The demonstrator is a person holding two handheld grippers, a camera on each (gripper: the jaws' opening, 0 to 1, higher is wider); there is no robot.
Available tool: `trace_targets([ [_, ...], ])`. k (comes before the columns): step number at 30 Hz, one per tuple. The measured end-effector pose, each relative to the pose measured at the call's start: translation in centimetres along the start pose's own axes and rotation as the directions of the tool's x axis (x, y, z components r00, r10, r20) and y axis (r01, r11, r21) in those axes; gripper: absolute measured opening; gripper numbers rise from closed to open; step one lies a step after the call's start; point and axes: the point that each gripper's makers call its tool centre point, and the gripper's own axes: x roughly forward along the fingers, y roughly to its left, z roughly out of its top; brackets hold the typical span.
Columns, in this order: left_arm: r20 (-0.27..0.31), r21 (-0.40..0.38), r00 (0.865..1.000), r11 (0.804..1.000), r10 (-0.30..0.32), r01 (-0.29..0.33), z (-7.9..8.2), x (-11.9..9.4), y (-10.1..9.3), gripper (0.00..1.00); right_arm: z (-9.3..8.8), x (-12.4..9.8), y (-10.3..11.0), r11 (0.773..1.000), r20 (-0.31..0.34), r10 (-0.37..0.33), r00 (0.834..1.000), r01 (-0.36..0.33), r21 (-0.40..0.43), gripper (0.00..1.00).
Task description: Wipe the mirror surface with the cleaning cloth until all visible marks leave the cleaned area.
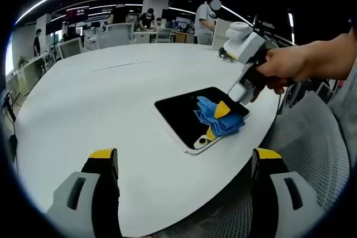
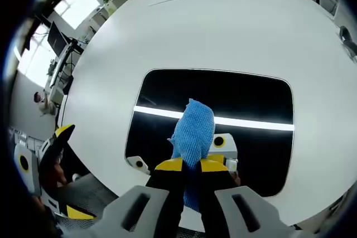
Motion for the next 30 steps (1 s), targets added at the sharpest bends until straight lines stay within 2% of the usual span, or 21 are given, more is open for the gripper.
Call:
trace_targets([
  [14,-0.006,0.006,1.0,1.0,-0.006,0.006,0.0,0.1,-0.2,0.99,0.9,1.3,2.9,0.999,-0.016,0.025,1.0,-0.025,-0.039,0.03],
  [18,-0.021,-0.008,1.0,1.0,-0.023,0.023,-0.5,0.2,-0.3,0.99,0.9,1.6,3.7,0.998,-0.019,0.032,0.999,-0.033,-0.053,0.03],
  [30,-0.017,-0.001,1.0,1.0,-0.025,0.025,-0.4,0.2,-0.3,0.99,1.1,1.9,5.2,0.996,-0.019,0.046,0.999,-0.048,-0.071,0.03],
])
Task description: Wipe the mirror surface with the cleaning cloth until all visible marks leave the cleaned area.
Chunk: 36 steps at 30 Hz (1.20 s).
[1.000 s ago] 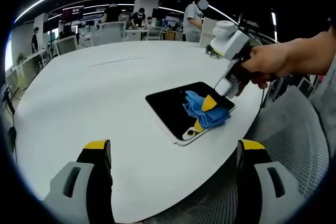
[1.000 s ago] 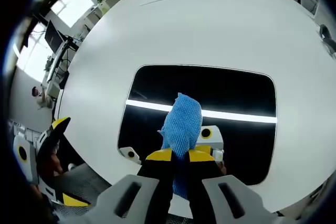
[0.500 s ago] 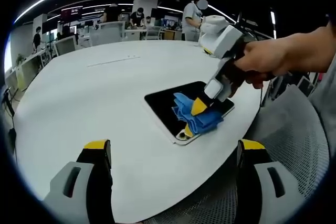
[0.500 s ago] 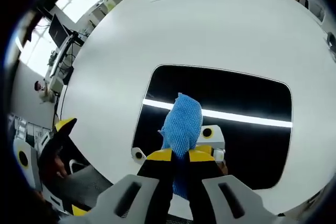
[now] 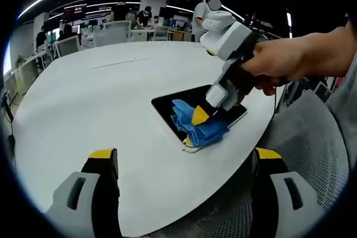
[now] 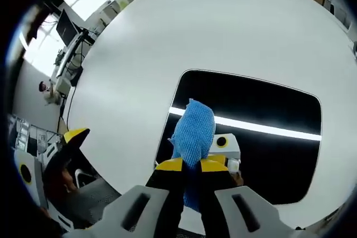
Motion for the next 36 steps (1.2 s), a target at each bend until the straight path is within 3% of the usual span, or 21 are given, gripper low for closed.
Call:
trace_targets([
  [15,0.0,-0.005,1.0,1.0,0.008,-0.008,0.0,-0.1,0.1,0.99,0.2,0.4,2.0,0.999,-0.004,0.026,1.0,-0.026,-0.022,0.03],
  [36,-0.006,0.003,1.0,1.0,0.001,-0.001,0.0,0.0,0.0,0.99,0.8,0.5,1.8,0.999,-0.012,0.028,1.0,-0.029,-0.042,0.03],
])
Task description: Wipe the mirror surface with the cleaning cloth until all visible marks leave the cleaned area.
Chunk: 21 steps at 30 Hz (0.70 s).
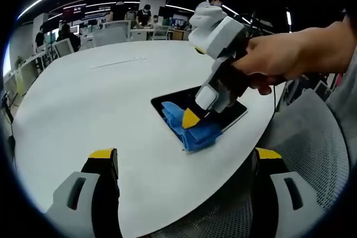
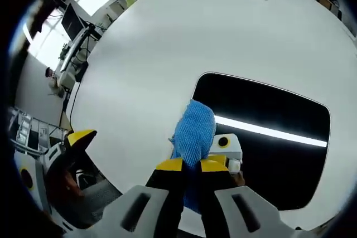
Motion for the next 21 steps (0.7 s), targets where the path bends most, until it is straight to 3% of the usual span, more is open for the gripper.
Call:
trace_targets([
  [21,0.007,-0.012,1.0,1.0,-0.007,0.008,0.0,-0.2,-0.1,0.98,3.6,0.5,-1.1,0.999,0.01,-0.023,1.0,0.023,-0.038,0.03],
])
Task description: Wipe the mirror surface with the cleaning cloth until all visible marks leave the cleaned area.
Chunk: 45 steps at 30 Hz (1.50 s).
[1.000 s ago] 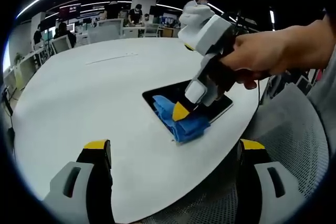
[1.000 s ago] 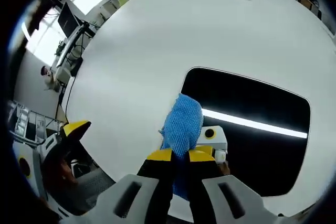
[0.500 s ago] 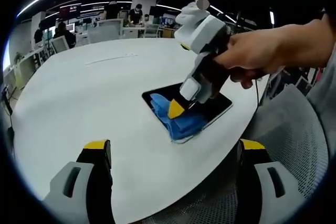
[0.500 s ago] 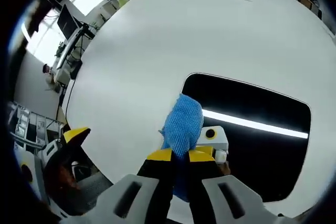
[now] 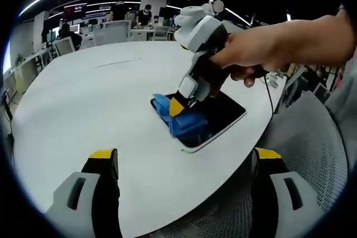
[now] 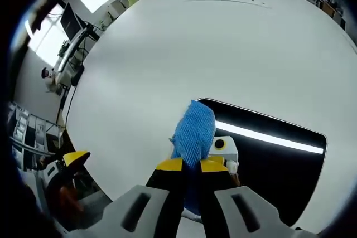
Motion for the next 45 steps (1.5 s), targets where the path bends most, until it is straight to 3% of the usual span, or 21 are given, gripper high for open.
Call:
trace_targets([
  [3,-0.002,-0.005,1.0,1.0,0.0,0.0,0.0,0.0,0.0,0.98,0.2,0.0,-0.1,1.0,-0.021,-0.007,1.0,0.006,-0.014,0.03],
  [4,-0.001,-0.002,1.0,1.0,0.001,-0.001,0.0,0.0,0.0,0.98,0.9,0.2,-0.5,0.998,-0.001,-0.025,1.0,0.025,-0.051,0.03],
  [26,0.003,-0.002,1.0,1.0,0.004,-0.004,0.1,0.1,0.1,0.99,5.0,2.1,-2.2,0.994,0.02,-0.063,0.998,0.065,-0.087,0.03],
  [45,0.007,-0.01,1.0,1.0,0.009,-0.008,0.1,0.1,0.3,0.99,5.3,2.0,-2.1,0.995,0.014,-0.052,0.999,0.053,-0.088,0.03],
])
